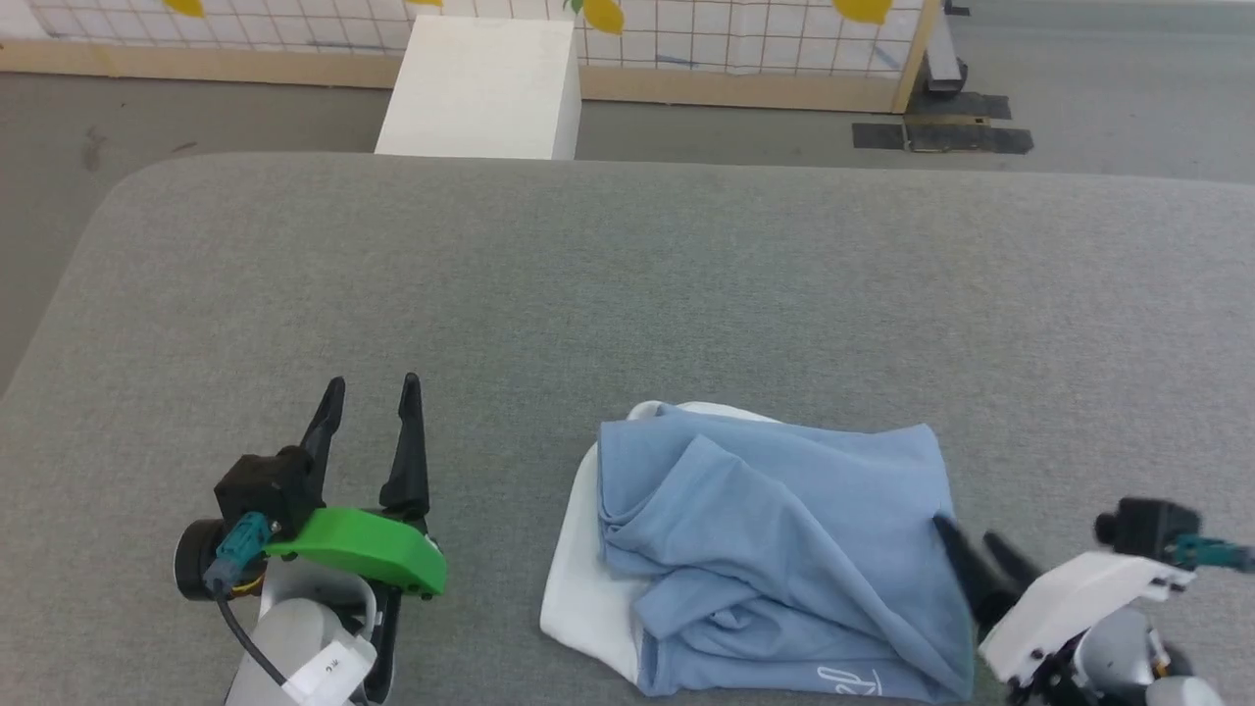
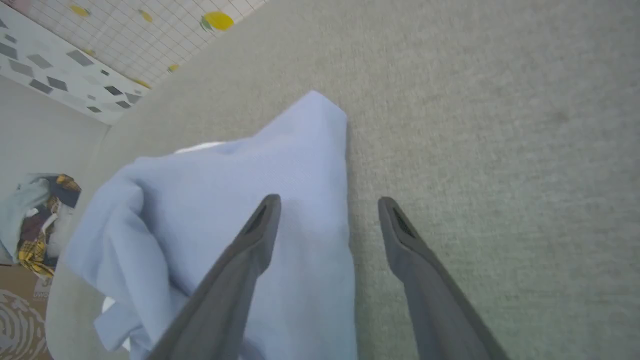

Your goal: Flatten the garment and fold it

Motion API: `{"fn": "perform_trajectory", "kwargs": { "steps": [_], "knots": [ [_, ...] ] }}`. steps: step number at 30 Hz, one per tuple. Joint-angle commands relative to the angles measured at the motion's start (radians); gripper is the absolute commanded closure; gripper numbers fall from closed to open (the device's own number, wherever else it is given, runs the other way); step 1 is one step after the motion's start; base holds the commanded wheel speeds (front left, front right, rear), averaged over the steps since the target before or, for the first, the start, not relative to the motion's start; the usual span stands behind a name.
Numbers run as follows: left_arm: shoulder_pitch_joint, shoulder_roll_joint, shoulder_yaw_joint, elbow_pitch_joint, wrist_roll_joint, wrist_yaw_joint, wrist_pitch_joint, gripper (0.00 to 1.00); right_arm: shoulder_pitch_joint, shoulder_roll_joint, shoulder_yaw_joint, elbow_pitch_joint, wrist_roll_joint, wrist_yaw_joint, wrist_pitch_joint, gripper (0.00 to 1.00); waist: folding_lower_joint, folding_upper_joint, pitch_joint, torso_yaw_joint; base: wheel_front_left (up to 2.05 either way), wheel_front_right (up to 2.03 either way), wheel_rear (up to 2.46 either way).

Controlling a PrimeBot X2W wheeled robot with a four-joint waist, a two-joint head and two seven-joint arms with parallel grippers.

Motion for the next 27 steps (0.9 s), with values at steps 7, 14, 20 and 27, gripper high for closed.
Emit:
{"fn": "perform_trajectory", "kwargs": {
  "steps": [7, 14, 20, 27],
  "knots": [
    [0.011, -0.005, -0.005, 0.016, 0.013, -0.008, -0.005, 0.0, -0.037, 0.001, 0.032, 0.127, 0.038, -0.001, 0.102, 0.0, -0.0001, 0.0, -0.004, 0.022, 0.0, 0.0, 0.0],
    [0.017, -0.007, -0.004, 0.027, 0.014, -0.009, -0.005, 0.0, -0.081, 0.001, 0.082, 0.144, 0.015, -0.001, 0.147, 1.0, -0.0001, 0.0, -0.019, 0.022, 0.0, 0.0, 0.0],
    [0.028, -0.007, 0.01, 0.02, 0.016, -0.002, -0.005, 0.0, -0.136, 0.001, 0.123, -0.023, -0.242, -0.001, 0.166, 1.0, -0.0001, 0.0, -0.026, -0.009, 0.0, 0.0, 0.0],
    [0.031, -0.004, 0.04, -0.006, 0.014, 0.009, -0.005, 0.0, -0.242, -0.058, 0.279, -0.217, -0.529, -0.001, 0.236, 1.0, -0.0001, 0.0, -0.004, -0.106, 0.0, 0.0, 0.0]
  ]
}}
